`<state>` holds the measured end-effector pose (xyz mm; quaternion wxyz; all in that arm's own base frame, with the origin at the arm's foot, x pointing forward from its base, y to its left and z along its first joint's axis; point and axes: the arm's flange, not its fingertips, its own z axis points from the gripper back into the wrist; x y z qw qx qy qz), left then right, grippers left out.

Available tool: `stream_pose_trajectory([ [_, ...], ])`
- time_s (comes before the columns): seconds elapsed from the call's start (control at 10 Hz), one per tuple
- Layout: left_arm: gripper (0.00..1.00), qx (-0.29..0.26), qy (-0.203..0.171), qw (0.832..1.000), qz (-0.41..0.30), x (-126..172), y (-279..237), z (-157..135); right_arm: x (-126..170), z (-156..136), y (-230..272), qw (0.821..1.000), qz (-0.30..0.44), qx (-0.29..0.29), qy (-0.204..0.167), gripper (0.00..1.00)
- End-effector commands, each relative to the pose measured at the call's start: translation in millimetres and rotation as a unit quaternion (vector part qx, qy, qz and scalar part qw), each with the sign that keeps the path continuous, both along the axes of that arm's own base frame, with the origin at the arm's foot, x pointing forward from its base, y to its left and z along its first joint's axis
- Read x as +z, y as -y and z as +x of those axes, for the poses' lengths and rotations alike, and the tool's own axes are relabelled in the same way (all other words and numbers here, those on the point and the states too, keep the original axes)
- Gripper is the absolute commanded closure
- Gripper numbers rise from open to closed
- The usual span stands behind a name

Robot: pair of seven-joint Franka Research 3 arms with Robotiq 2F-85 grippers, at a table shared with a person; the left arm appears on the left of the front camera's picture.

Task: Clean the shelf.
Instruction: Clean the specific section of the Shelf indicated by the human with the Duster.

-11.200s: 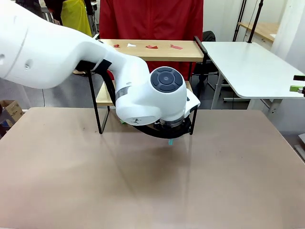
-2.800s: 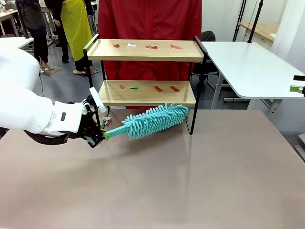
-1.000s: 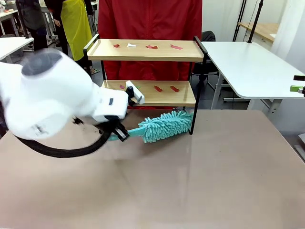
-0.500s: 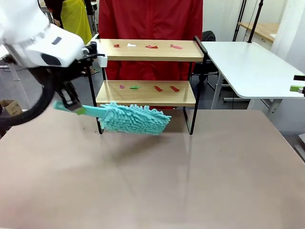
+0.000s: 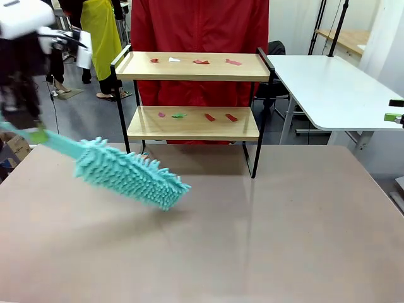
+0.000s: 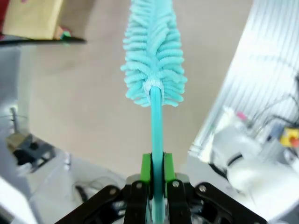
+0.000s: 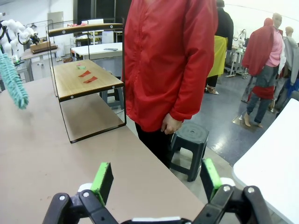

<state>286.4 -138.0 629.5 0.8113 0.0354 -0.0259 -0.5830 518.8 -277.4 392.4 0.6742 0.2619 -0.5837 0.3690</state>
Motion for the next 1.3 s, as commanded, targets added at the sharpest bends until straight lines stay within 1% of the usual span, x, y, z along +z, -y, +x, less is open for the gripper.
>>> stream_pose_trajectory([
  [0.0,0.87,-0.009,-0.055,0.998,0.031,31.2,-22.3,0.3,5.8,1.4,-2.2,1.000,-0.002,-0.002,-0.007,0.00],
  [0.2,0.87,-0.007,-0.094,0.993,0.068,42.8,-42.6,-1.8,5.8,1.4,-2.2,1.000,-0.002,-0.002,-0.007,0.00],
  [0.4,0.87,-0.015,-0.111,0.991,0.076,46.7,-58.9,2.8,5.8,1.4,-2.2,1.000,-0.002,-0.002,-0.007,0.00],
  [0.5,0.87,-0.012,-0.111,0.990,0.084,42.1,-64.2,5.5,5.8,1.4,-2.2,1.000,-0.002,-0.002,-0.007,0.00],
  [0.6,0.87,-0.030,-0.093,0.992,0.075,34.7,-68.2,5.1,5.8,1.4,-2.2,1.000,-0.002,-0.002,-0.007,0.00],
  [0.7,0.87,0.002,-0.109,0.991,0.077,39.6,-57.0,0.1,5.8,1.4,-2.2,1.000,-0.002,-0.002,-0.007,0.00],
  [1.2,0.87,0.002,-0.109,0.991,0.077,39.6,-57.0,0.1,5.8,1.4,-2.2,1.000,-0.002,-0.002,-0.007,0.00],
])
